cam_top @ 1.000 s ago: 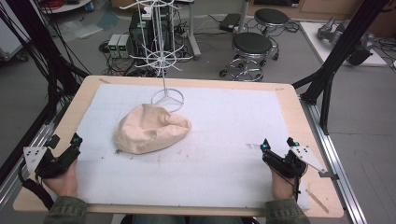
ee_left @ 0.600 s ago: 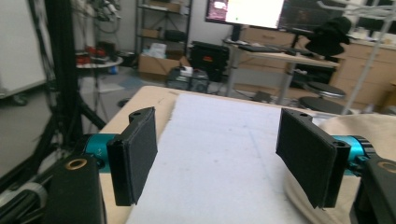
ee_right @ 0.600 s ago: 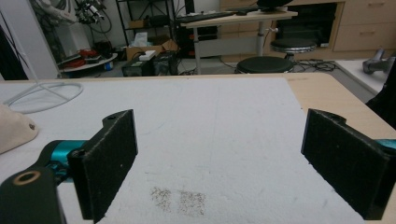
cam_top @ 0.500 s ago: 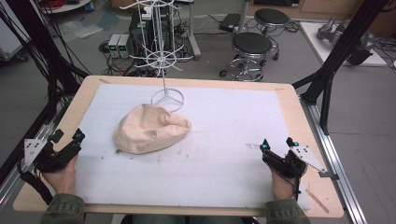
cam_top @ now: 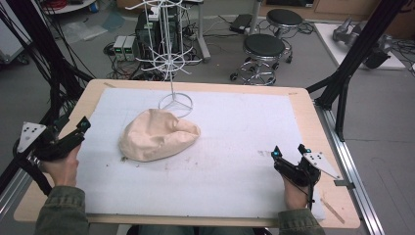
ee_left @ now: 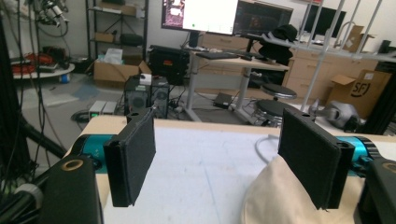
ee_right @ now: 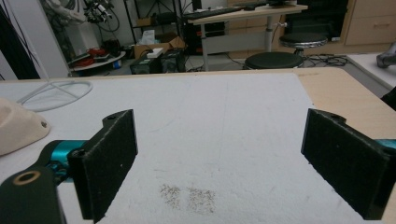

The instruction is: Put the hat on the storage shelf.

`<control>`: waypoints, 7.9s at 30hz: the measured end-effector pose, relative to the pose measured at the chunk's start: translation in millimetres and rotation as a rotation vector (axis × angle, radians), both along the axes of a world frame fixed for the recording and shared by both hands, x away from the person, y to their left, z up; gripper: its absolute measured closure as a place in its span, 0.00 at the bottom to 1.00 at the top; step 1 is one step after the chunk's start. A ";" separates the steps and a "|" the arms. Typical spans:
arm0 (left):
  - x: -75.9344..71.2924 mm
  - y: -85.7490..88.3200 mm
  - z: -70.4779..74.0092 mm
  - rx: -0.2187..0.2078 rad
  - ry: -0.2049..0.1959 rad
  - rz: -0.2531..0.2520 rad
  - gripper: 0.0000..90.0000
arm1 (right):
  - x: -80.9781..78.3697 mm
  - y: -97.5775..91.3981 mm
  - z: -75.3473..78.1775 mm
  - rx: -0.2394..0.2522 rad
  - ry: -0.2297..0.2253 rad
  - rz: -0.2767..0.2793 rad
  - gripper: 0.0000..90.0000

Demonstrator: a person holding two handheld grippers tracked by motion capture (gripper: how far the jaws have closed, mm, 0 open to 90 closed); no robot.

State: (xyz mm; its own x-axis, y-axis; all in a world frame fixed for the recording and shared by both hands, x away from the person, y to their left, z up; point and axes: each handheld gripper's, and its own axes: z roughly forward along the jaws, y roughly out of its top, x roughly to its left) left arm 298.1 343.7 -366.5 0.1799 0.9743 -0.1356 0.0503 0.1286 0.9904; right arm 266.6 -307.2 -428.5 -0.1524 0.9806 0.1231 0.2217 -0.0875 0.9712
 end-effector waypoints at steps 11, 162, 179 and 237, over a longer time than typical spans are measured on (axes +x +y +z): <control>44.0 -15.3 23.7 0.088 0.103 -0.177 0.34 | -0.3 2.4 -0.3 0.000 0.007 0.010 0.11; 73.8 -70.6 40.2 0.284 0.183 -0.329 0.85 | -4.9 0.1 -1.6 0.002 0.041 0.064 0.11; 50.1 -58.3 67.0 0.113 0.014 -0.296 0.85 | -4.9 -0.2 -1.6 0.000 0.039 0.063 0.11; 68.0 -84.2 192.8 -0.092 -0.348 -0.204 0.84 | -5.7 -1.9 -2.6 0.014 0.040 0.073 0.11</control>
